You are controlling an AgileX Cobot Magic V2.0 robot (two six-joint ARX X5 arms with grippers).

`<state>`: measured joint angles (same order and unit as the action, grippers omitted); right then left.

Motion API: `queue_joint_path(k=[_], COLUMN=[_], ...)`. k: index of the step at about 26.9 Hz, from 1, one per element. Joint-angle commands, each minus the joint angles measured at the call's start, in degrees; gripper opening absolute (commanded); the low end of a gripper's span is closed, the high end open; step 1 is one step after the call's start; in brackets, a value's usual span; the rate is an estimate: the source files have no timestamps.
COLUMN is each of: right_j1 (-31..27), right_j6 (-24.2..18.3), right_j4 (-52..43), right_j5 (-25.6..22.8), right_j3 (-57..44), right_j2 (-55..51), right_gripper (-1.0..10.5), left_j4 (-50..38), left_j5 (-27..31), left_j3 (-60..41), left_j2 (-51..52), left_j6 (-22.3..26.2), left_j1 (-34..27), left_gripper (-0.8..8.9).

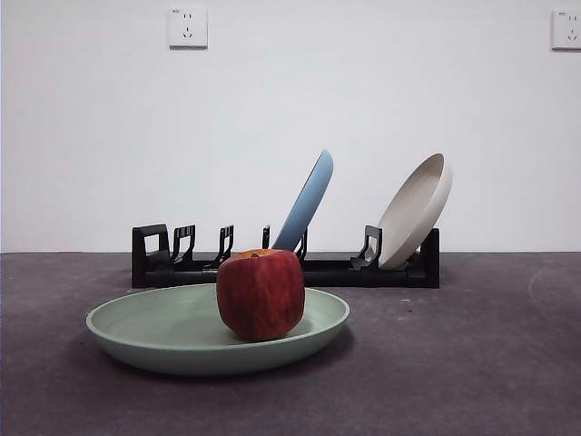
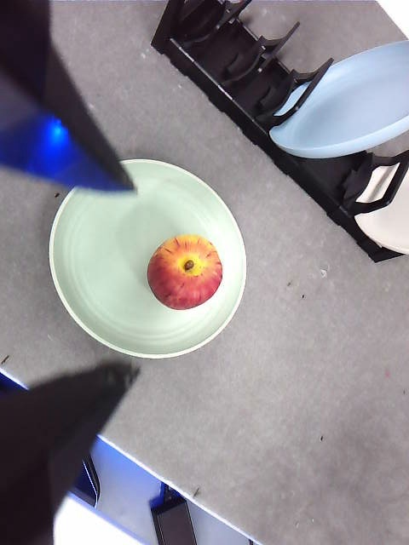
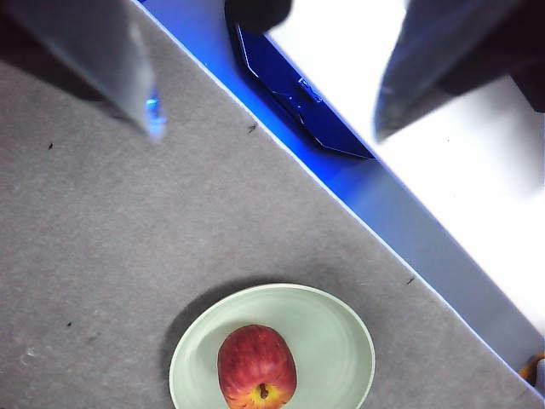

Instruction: Take the green plate from the plate rack,put the plate on the table,take the apple from the table,put the apple in the plate

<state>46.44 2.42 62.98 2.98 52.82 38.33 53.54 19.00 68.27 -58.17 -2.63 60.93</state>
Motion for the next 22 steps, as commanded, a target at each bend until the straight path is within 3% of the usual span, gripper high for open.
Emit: queue_joint_path(k=[1,22], right_j1=[0.1,0.1], right_j6=[0.7,0.7], right_j4=[-1.0,-1.1], right_j5=[0.1,-0.2], right_j3=[-0.1,-0.1], right_j2=[-0.1,-0.1], right_gripper=[-0.1,0.0], left_j4=[0.2,0.1], left_j5=[-0.1,0.2], left_j3=[-0.1,-0.1], left_j2=[0.0,0.0], left_j6=[-0.7,-0.6], left_j1=[0.1,0.1], left_gripper=[-0.06,-0.04])
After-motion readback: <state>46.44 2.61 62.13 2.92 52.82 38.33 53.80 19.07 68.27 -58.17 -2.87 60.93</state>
